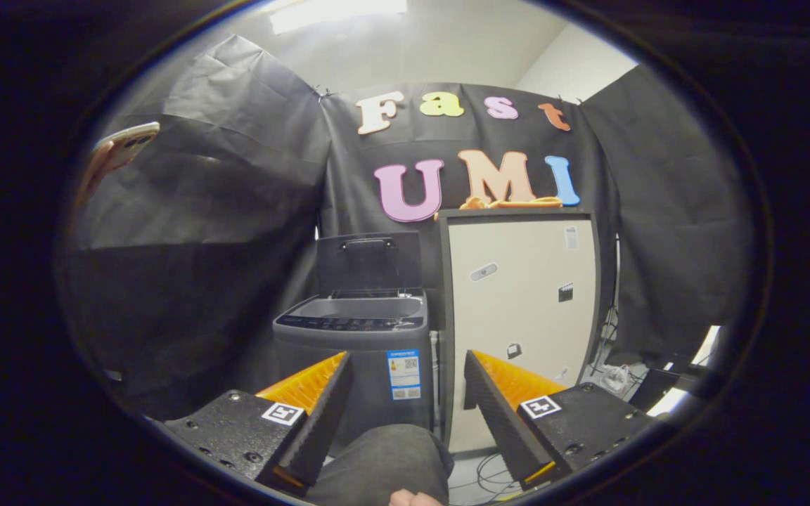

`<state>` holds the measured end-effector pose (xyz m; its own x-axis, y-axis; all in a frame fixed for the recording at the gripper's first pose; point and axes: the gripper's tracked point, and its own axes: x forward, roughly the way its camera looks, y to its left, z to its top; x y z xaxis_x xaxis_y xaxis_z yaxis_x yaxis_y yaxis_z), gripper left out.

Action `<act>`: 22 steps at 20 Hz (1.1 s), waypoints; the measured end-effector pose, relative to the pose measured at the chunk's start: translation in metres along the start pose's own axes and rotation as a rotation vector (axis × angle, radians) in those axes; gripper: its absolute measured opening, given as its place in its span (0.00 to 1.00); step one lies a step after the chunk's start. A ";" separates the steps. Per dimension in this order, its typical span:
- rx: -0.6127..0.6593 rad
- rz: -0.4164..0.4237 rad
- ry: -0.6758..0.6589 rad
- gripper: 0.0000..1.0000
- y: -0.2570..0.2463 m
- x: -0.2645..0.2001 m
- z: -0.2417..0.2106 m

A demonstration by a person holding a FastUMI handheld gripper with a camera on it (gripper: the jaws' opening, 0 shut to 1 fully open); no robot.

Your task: Put the clothes into the washing machine and then close the washing machine lid.

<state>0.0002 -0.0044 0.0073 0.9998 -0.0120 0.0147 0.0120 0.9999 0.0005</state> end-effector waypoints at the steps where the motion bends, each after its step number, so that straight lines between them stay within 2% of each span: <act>1: 0.002 -0.001 -0.002 0.96 0.000 0.001 0.001; 11: 0.002 -0.038 0.020 0.96 -0.015 0.018 0.005; 22: 0.018 -0.086 0.028 0.96 -0.041 0.054 0.030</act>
<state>0.0535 -0.0465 0.0379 0.9952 -0.0972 -0.0139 0.0974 0.9951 0.0189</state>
